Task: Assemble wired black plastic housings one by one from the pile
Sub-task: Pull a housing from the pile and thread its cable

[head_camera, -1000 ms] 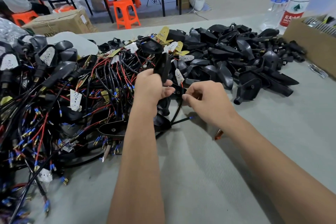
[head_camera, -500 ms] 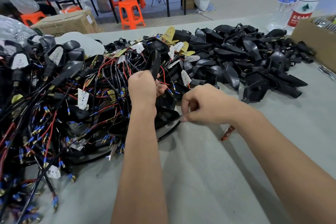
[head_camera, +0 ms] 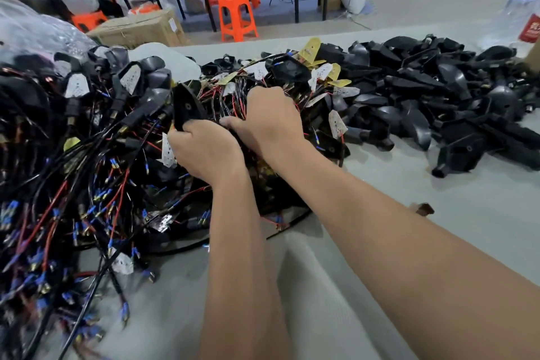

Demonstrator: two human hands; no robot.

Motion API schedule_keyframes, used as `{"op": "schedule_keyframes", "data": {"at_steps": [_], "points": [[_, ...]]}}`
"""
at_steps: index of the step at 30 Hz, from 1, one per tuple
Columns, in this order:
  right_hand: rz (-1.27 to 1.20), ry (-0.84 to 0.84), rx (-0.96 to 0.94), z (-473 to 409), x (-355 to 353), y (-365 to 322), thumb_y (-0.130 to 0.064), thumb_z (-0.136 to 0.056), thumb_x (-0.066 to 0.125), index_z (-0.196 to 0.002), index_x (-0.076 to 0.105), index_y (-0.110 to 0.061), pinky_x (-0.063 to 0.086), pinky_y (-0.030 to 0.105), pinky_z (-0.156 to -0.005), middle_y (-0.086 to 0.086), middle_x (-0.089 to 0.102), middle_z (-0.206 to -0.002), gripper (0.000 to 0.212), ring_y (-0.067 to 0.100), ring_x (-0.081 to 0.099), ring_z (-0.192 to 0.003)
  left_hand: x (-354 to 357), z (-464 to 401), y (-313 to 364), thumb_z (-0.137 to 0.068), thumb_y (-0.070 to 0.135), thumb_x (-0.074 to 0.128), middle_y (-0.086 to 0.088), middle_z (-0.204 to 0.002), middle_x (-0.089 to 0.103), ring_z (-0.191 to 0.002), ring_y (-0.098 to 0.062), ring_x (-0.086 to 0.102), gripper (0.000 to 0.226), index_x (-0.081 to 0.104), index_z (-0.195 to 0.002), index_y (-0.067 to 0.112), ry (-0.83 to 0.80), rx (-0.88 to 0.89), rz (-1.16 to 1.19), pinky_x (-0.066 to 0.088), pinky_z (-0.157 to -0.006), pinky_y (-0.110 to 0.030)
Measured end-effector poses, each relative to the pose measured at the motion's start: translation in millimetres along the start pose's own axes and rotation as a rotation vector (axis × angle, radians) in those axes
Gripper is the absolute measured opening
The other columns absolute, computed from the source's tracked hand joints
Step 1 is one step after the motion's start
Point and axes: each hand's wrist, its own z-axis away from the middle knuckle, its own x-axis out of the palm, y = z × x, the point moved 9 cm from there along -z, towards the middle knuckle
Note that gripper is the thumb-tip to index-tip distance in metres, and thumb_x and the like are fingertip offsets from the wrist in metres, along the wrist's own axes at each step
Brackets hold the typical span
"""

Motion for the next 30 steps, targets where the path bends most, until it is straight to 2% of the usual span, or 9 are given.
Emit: {"op": "schedule_keyframes", "data": {"at_steps": [5,8,10,13,16,18,26,28,30], "points": [[0.007,-0.011,0.057,-10.9,5.5,2.0,-0.019,-0.086,0.076,-0.066,0.042,-0.013,0.047,0.034,-0.066,0.003,0.046,-0.067,0.041,0.033,0.061,-0.077,0.9,8.0,-1.9,-0.100,0.022,0.035,-0.015,-0.111,0.070,-0.101,-0.044,0.069,0.024,0.056,-0.104,0.010,-0.016,-0.042,-0.006,0.055,-0.093,-0.058],[-0.045,-0.064,0.072,-13.6,-4.6,12.7,-0.021,-0.089,0.073,-0.079,0.068,-0.008,0.058,0.035,-0.075,0.010,0.066,-0.077,0.017,0.030,0.070,-0.084,2.2,8.4,-3.2,-0.101,0.022,0.036,-0.011,-0.097,0.070,-0.078,-0.031,0.073,0.023,0.055,-0.093,0.014,-0.030,-0.042,0.028,0.060,-0.083,-0.052],[-0.187,-0.042,0.066,-12.6,-21.1,21.9,-0.026,-0.091,0.073,-0.080,0.074,-0.004,0.056,0.028,-0.072,0.008,0.072,-0.076,0.024,0.020,0.068,-0.074,4.1,10.9,-2.9,-0.103,0.021,0.036,-0.013,-0.091,0.069,-0.052,-0.020,0.067,0.023,0.050,-0.084,0.020,-0.060,-0.043,0.100,0.058,-0.058,-0.037],[-0.468,-0.003,-0.002,4.2,-58.7,32.7,-0.022,-0.092,0.072,-0.072,0.067,0.007,0.041,0.017,-0.052,0.002,0.055,-0.056,0.035,0.011,0.044,-0.049,17.7,15.6,-7.3,-0.105,0.023,0.036,-0.014,-0.091,0.071,-0.054,-0.024,0.073,0.018,0.049,-0.094,0.018,-0.190,-0.127,0.229,0.055,-0.051,-0.027],[-0.546,-0.312,-0.033,31.3,-62.3,53.0,-0.020,-0.093,0.074,-0.074,0.067,0.002,0.035,0.016,-0.043,-0.004,0.054,-0.051,0.031,0.008,0.043,-0.043,43.0,27.9,-13.7,-0.104,0.014,0.033,-0.020,-0.095,0.074,-0.067,-0.034,0.077,0.019,0.049,-0.115,0.009,-0.404,-0.290,0.299,0.063,-0.061,-0.036],[-0.520,-0.490,-0.032,51.3,-56.7,68.6,-0.019,-0.093,0.074,-0.072,0.071,-0.006,0.035,0.016,-0.041,-0.004,0.059,-0.054,0.025,0.008,0.047,-0.044,56.7,41.1,-13.9,-0.104,0.012,0.033,-0.021,-0.093,0.074,-0.071,-0.035,0.077,0.018,0.050,-0.105,0.004,-0.523,-0.362,0.336,0.066,-0.072,-0.040],[-0.699,-1.014,-0.172,109.4,-34.9,72.0,-0.020,-0.091,0.072,-0.074,0.071,-0.019,0.036,0.025,-0.051,0.003,0.061,-0.062,0.017,0.015,0.048,-0.051,65.0,54.1,-12.6,-0.100,0.011,0.041,-0.005,-0.067,0.071,-0.050,-0.014,0.048,0.027,0.051,-0.075,0.014,-0.694,-0.280,0.170,0.028,-0.037,-0.017],[-0.763,-0.920,-0.149,99.0,-36.3,69.5,-0.024,-0.091,0.074,-0.079,0.073,-0.017,0.043,0.023,-0.050,0.004,0.065,-0.067,0.014,0.014,0.054,-0.053,67.7,53.2,-14.5,-0.099,0.011,0.039,-0.004,-0.064,0.060,-0.044,-0.012,0.041,0.024,0.044,-0.076,0.015,-0.753,-0.307,0.174,0.025,-0.035,-0.016],[-0.832,-0.613,0.029,68.6,-39.9,82.0,-0.028,-0.094,0.074,-0.078,0.072,-0.015,0.042,0.020,-0.044,0.003,0.064,-0.068,0.021,0.011,0.054,-0.051,71.5,55.3,-16.4,-0.097,0.010,0.039,-0.003,-0.063,0.053,-0.043,-0.011,0.035,0.022,0.041,-0.076,0.017,-0.852,-0.322,0.128,0.023,-0.035,-0.016]]}}
